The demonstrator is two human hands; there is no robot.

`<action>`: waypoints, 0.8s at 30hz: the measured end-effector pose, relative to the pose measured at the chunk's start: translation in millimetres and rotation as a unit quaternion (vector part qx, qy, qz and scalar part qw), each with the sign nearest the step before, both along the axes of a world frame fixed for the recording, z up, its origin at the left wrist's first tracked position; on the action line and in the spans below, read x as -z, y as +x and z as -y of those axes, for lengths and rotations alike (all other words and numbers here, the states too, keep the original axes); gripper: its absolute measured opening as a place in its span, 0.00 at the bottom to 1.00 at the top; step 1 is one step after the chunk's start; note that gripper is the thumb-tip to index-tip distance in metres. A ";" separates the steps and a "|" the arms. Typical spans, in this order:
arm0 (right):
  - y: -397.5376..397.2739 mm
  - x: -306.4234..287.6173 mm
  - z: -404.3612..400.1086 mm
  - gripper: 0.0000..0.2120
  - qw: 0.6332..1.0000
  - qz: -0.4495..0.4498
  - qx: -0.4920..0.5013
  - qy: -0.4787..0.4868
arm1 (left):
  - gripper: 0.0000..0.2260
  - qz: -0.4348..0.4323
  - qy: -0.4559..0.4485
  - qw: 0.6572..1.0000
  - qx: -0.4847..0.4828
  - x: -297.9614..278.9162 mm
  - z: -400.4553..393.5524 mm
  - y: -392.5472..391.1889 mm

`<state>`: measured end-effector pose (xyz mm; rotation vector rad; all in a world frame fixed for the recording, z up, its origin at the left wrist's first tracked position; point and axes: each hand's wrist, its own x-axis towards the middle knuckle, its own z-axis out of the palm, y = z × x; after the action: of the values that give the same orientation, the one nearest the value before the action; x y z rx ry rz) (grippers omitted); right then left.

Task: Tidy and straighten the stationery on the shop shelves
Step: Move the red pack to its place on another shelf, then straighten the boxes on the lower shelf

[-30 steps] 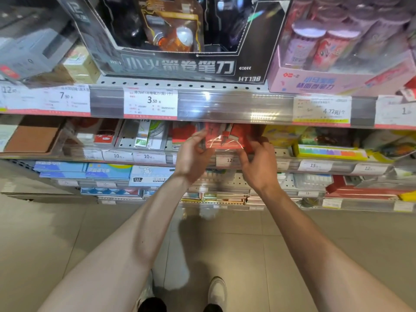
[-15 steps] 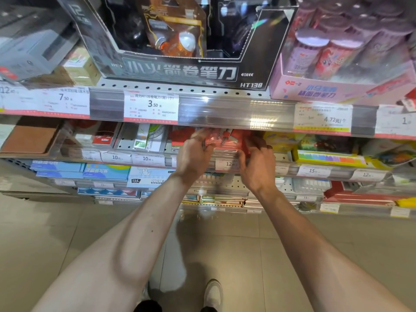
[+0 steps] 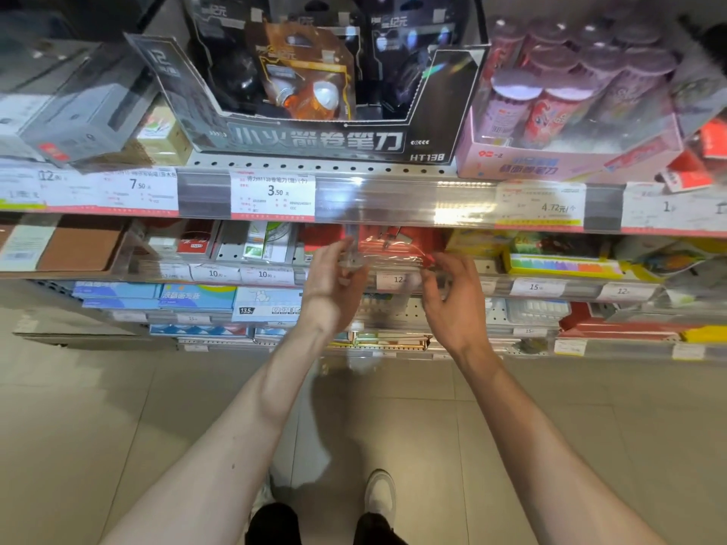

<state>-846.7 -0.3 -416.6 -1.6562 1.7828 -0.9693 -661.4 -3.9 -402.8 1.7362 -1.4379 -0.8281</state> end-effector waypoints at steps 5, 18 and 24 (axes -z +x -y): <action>3.8 -15.4 -40.6 0.13 0.995 0.078 0.004 0.056 | 0.16 -0.080 0.046 0.996 -0.003 -37.2 -42.9 2.6; 83.6 -86.6 -78.6 0.07 0.985 0.136 -0.014 0.102 | 0.07 -0.160 0.083 0.984 -0.018 -111.5 -101.8 101.3; 150.2 -123.2 -77.1 0.07 0.990 0.113 -0.006 0.090 | 0.06 -0.141 0.067 0.988 0.011 -136.5 -88.8 180.4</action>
<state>-696.5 76.9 -293.5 -1.3863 1.6551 -0.9221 -481.0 84.9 -266.3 1.6251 -1.2365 -1.1545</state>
